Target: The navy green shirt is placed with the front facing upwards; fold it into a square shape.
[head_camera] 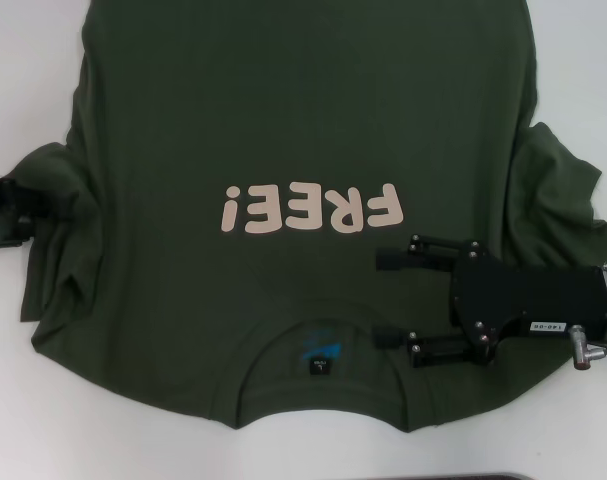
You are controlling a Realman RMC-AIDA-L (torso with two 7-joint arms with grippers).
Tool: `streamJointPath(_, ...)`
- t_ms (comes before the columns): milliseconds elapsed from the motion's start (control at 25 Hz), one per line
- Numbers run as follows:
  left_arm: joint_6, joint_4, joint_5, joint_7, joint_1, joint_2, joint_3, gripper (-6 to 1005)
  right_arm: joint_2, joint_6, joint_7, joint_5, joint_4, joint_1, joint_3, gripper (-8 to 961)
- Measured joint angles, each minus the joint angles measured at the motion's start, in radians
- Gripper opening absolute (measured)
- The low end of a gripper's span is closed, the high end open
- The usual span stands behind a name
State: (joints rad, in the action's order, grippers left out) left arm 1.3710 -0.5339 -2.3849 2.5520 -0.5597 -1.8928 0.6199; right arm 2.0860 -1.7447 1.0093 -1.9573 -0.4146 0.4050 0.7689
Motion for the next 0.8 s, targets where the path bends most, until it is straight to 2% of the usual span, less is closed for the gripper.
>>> streamJointPath(120, 0.013, -0.006, 0.0, -0.016, 0.0, 0.004, -0.003, 549, 0.0, 0.0, 0.0, 0.0, 0.0, 0.001, 0.0, 896)
streamJointPath(600, 0.037, -0.015, -0.01, -0.051, 0.0, 0.008, 0.01, 81, 0.0, -0.001, 0.0, 0.002, -0.002, 0.001, -0.004, 895)
streamJointPath(800, 0.044, -0.015, -0.023, -0.052, -0.001, 0.012, 0.003, 3, 0.0, -0.001, 0.0, 0.004, -0.004, 0.005, -0.004, 895)
